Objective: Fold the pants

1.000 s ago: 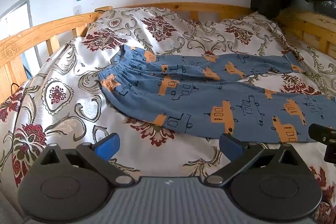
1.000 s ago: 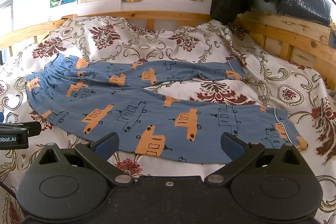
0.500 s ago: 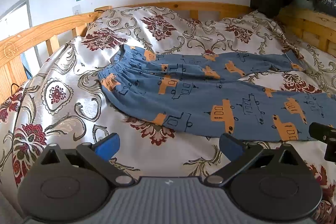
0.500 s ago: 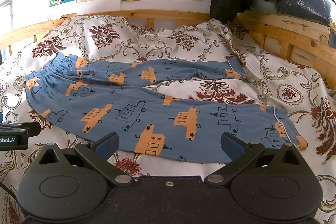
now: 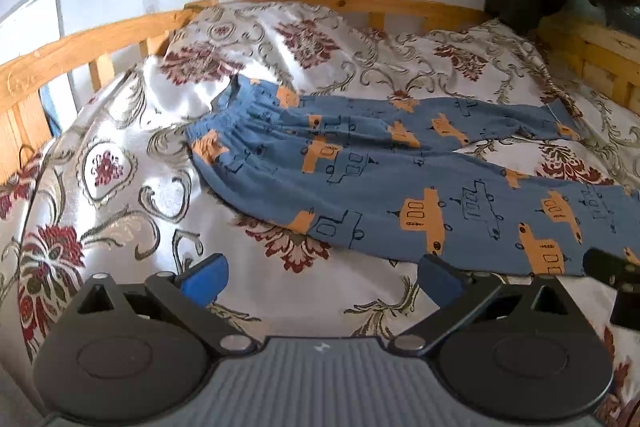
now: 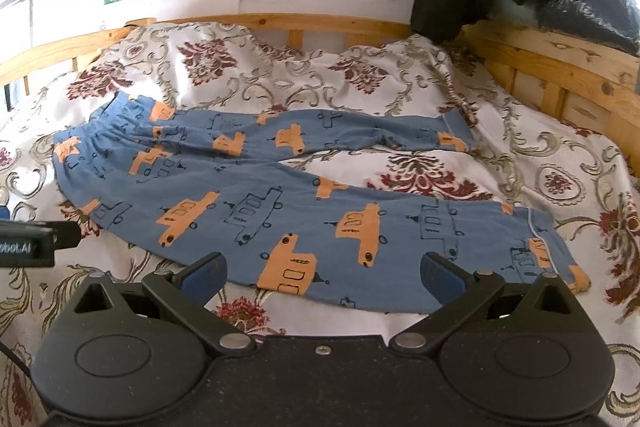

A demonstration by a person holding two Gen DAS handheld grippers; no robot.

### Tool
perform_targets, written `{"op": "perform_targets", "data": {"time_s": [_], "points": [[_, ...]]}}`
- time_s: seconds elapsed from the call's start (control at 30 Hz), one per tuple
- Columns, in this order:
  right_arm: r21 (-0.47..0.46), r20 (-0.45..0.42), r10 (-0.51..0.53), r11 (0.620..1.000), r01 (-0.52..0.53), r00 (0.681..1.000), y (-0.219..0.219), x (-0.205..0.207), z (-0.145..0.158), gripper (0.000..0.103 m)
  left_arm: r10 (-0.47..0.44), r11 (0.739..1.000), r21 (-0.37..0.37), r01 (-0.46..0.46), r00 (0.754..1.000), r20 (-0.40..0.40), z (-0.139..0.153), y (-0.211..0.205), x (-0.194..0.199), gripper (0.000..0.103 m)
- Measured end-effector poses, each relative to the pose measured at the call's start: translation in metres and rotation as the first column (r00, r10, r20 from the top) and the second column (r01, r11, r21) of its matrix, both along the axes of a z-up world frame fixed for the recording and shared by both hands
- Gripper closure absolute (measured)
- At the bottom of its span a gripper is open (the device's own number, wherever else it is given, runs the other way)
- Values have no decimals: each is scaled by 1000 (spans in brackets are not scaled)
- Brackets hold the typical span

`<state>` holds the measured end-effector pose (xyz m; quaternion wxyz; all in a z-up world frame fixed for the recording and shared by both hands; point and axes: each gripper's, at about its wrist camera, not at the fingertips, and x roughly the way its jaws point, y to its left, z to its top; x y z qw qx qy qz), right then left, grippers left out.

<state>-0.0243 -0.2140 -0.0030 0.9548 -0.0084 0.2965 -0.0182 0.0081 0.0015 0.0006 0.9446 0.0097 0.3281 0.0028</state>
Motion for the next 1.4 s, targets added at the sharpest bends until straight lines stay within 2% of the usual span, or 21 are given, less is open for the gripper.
{"op": "perform_targets", "data": {"time_s": [0.2,0.37,0.53,0.63,0.73,0.87,0.97,1.03,1.1,1.17,1.23,1.3,1.4], "points": [[19,-40,46,999,-45,998,-2,10,1,1,-2,1000,-23,1,1000,-22,4,0,5,0],[120,-115,123,987,-109,986,-14,30,12,1,-49,998,-30,47,998,-38,19,-4,17,0],[72,-145,225,974,-217,963,-24,55,41,1,-106,993,-64,104,993,-42,41,-1,46,0],[22,-176,296,955,-297,939,-33,75,66,1,-140,987,-79,138,990,-18,58,4,74,0],[14,-236,356,931,-364,904,-46,99,99,1,-193,975,-109,193,981,4,72,13,106,0],[21,-329,393,912,-410,858,-59,139,144,0,-168,974,-146,172,985,43,82,23,153,0],[36,-358,430,893,-448,829,-58,177,159,0,-177,973,-142,184,982,65,85,22,194,0],[48,-305,512,851,-524,803,-54,205,157,1,-228,966,-108,235,971,70,84,14,222,0],[61,-206,603,794,-605,771,-58,231,147,1,-302,951,-59,304,952,43,79,4,256,0],[81,-156,604,797,-599,782,-68,263,131,1,-361,933,0,361,933,9,72,-7,286,0],[180,-204,596,803,-569,777,-82,302,113,1,-391,919,37,391,920,-26,63,-14,316,0],[278,-203,613,784,-555,764,-100,337,99,1,-402,914,42,405,914,-60,52,-18,345,0],[361,-143,603,770,-526,785,-120,382,78,0,-415,903,67,425,902,-119,35,-21,382,0]]}}
